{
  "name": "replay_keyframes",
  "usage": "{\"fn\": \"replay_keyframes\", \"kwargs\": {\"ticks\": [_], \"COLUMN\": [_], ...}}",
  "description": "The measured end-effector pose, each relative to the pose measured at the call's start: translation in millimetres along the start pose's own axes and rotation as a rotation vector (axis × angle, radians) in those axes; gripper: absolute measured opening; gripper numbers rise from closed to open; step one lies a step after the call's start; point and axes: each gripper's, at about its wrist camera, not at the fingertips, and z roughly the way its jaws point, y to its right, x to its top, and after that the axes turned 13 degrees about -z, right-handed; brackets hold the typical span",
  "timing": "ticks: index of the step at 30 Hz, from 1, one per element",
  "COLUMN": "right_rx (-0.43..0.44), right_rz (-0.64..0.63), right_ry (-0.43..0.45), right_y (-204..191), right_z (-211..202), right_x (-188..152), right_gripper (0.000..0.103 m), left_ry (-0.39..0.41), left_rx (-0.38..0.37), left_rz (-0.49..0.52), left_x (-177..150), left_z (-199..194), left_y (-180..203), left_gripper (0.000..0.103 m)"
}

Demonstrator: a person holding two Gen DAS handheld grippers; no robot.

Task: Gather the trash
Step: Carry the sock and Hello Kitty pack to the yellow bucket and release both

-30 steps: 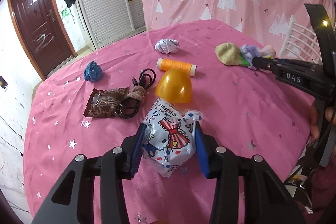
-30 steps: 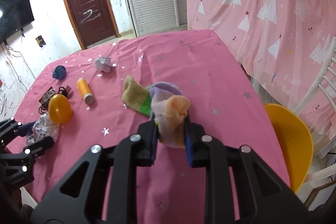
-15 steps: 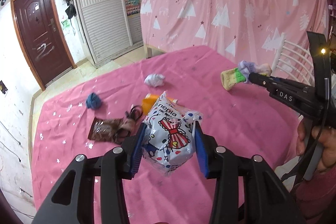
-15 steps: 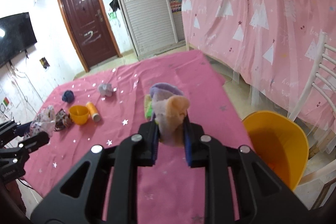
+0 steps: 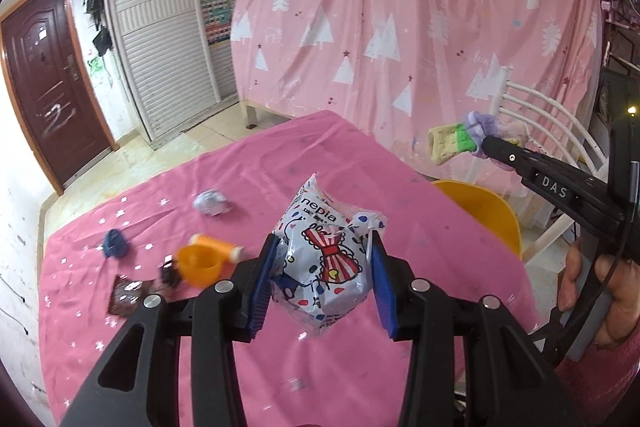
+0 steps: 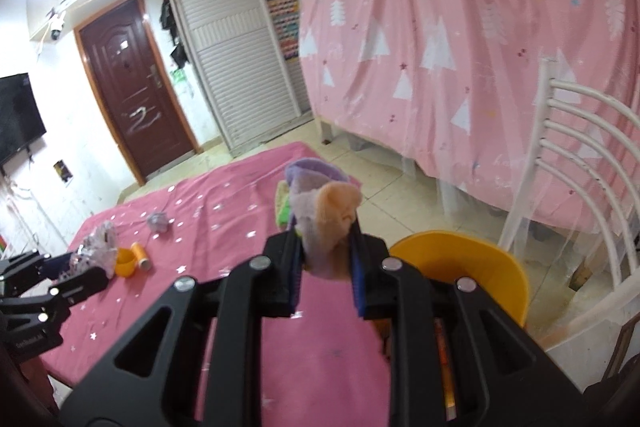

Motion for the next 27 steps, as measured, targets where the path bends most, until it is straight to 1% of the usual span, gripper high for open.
{"fn": "replay_keyframes", "kwargs": {"ticks": [2, 5, 10, 13, 16, 20, 24, 27], "right_rx": [-0.021, -0.075, -0.133, -0.137, -0.134, -0.131, -0.129, -0.141], "right_rz": [0.010, 0.021, 0.062, 0.089, 0.097, 0.106, 0.138, 0.166], "right_ry": [0.006, 0.009, -0.014, -0.038, -0.063, -0.088, -0.099, -0.092], "right_y": [9.2, 26.5, 54.8, 68.8, 74.4, 79.2, 90.0, 99.3], "right_z": [-3.9, -8.7, -6.6, 0.1, 8.3, 14.6, 16.7, 14.3], "right_x": [-0.2, -1.6, -8.9, -13.6, -17.0, -21.8, -26.9, -29.2], "right_gripper": [0.019, 0.019, 0.019, 0.019, 0.019, 0.025, 0.037, 0.039], "left_ry": [-0.010, -0.014, -0.009, -0.009, -0.017, -0.033, -0.043, -0.063], "left_rx": [-0.015, -0.041, -0.080, -0.111, -0.142, -0.165, -0.165, -0.177], "left_rz": [0.003, 0.010, 0.019, 0.019, 0.011, 0.003, 0.018, 0.016], "left_x": [2.3, 6.0, 14.3, 19.4, 25.8, 31.2, 30.0, 29.2], "left_z": [4.1, 10.6, 19.4, 24.0, 30.5, 42.4, 51.4, 60.4], "left_y": [11.3, 30.0, 59.5, 78.7, 97.6, 117.2, 130.5, 137.9], "left_gripper": [0.038, 0.038, 0.038, 0.038, 0.038, 0.038, 0.038, 0.038]}}
